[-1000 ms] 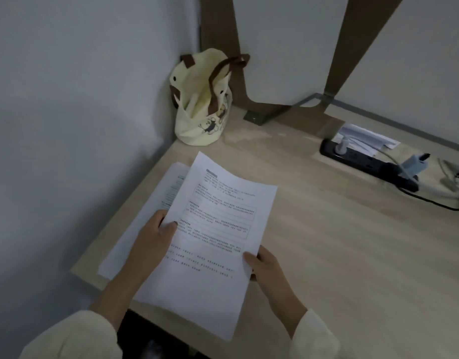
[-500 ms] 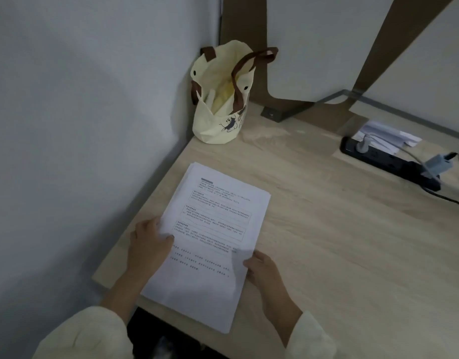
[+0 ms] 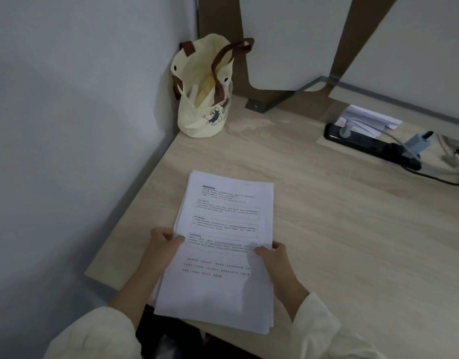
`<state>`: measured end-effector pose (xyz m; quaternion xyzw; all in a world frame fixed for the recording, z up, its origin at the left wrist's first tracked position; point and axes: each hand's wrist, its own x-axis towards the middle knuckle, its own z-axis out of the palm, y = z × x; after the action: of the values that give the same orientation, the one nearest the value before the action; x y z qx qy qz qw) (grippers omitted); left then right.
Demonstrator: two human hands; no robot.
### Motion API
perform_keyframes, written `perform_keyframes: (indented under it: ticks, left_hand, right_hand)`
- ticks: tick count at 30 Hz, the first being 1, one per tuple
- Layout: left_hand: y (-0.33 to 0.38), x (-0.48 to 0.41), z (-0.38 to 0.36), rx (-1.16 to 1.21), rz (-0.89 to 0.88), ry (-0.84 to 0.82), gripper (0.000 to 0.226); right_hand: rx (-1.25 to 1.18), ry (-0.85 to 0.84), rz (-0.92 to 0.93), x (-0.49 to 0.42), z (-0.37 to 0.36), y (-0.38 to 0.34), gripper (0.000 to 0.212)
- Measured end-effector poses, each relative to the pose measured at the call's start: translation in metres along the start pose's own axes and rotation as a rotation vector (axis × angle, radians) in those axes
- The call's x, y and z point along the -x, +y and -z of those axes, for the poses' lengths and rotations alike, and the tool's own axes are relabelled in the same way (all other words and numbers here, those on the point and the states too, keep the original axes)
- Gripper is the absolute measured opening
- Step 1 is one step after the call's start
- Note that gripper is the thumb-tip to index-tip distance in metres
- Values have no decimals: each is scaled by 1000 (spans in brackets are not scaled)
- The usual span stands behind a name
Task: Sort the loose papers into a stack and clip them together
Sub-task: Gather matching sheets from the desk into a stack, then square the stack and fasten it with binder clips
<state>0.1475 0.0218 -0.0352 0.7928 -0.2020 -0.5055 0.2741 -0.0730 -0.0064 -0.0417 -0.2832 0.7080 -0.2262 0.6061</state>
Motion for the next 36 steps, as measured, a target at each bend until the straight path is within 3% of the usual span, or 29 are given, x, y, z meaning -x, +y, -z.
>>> perform_keyframes:
  ticks: [4,7,9,13,17,20,23,31,36]
  left_hand:
    - [-3,13,-16,23,-43,-130,5]
    - [-4,22,-37,0,-81,-211,34]
    - [0,32,-53,16,-128,-221,38]
    - [28,55,-82,64,-275,-241,24]
    - [68,84,-100,180,-551,-213,11]
    - [83,97,-107,276,-674,-229,13]
    - [87,105,-122,299,-673,-263,22]
    - [83,119,-146,374,-737,-205,25]
    - [86,119,-151,358,-758,-247,27]
  right_hand:
    - [-43,-55,10,10,22,8,22]
    - [-103,-84,18,15,37,17,22]
    - [-99,-19,71,20,47,18,22]
    - [-140,133,266,37,79,2,16]
    - [-246,229,535,59,123,-24,12]
    - [-327,207,652,69,146,-37,25]
    - [-333,159,635,67,156,-35,36]
    - [-442,289,676,73,165,-26,32]
    - [-374,295,610,73,171,-18,25]
